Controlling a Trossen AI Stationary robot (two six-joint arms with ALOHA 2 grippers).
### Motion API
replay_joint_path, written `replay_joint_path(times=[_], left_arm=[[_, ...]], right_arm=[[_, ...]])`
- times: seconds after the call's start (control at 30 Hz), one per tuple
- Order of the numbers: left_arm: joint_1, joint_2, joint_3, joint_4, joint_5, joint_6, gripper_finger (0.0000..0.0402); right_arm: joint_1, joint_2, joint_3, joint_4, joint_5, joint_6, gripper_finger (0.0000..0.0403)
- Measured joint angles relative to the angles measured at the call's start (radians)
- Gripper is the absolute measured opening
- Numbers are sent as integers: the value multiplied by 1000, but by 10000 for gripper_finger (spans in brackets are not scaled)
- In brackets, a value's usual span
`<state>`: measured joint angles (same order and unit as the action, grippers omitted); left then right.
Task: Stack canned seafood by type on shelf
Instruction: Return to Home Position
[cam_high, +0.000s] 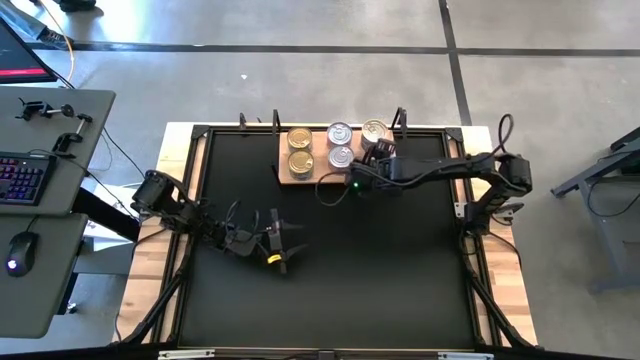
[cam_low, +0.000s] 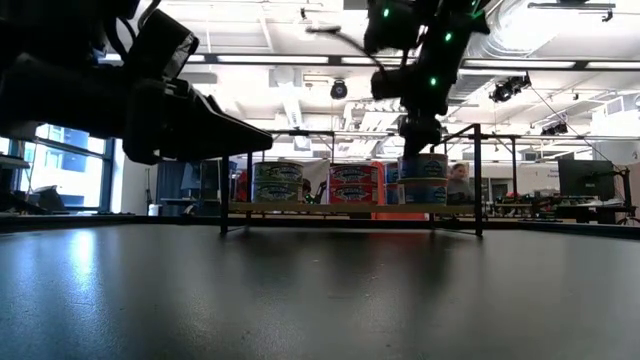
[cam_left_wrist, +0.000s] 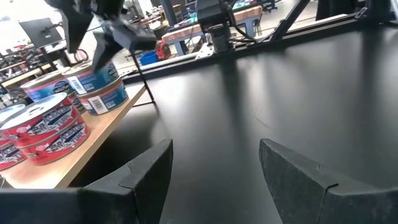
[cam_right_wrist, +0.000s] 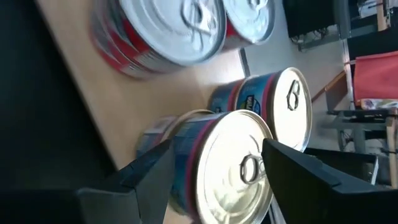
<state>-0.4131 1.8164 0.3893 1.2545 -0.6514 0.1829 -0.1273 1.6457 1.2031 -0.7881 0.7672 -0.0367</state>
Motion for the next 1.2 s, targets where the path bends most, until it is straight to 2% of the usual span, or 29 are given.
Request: replay_joint_path(times=[0.13, 0.2, 0.27, 0.33, 0.43, 0.5, 0.63, 0.7, 0.8, 0.87, 1.03, 1.2], left_arm=[[-20, 0, 0, -1, 0, 0, 232], [-32, 0, 0, -1, -15, -5, 232], [-43, 0, 0, -1, -73, -28, 232], [-52, 0, 0, -2, -131, -51, 232], [-58, 0, 0, 0, -147, -88, 232], [-58, 0, 0, 5, -148, -130, 232], [-31, -13, 0, 3, -138, -230, 232], [-1, -44, 0, 0, -78, -262, 232], [64, -135, 0, -62, 76, -289, 229], [105, -227, 0, -157, 118, -302, 224], [180, -510, 0, -494, 106, -305, 209], [212, -779, 0, -815, 104, -353, 202]], right_arm=[[67, -59, 0, -17, -24, 80, 232], [113, -96, 0, -14, -115, 106, 232], [168, -130, 0, -14, -216, 132, 232], [231, -164, -20, -3, -291, 144, 232], [321, -233, -87, 9, -371, 162, 231], [368, -307, -152, 16, -369, 226, 227], [445, -527, -314, 27, -274, 377, 204], [475, -659, -408, 73, -269, 426, 189], [494, -857, -547, 174, -305, 440, 165], [495, -969, -626, 210, -322, 451, 150], [489, -1177, -758, 239, -292, 572, 128], [495, -1344, -876, 389, -404, 413, 120]])
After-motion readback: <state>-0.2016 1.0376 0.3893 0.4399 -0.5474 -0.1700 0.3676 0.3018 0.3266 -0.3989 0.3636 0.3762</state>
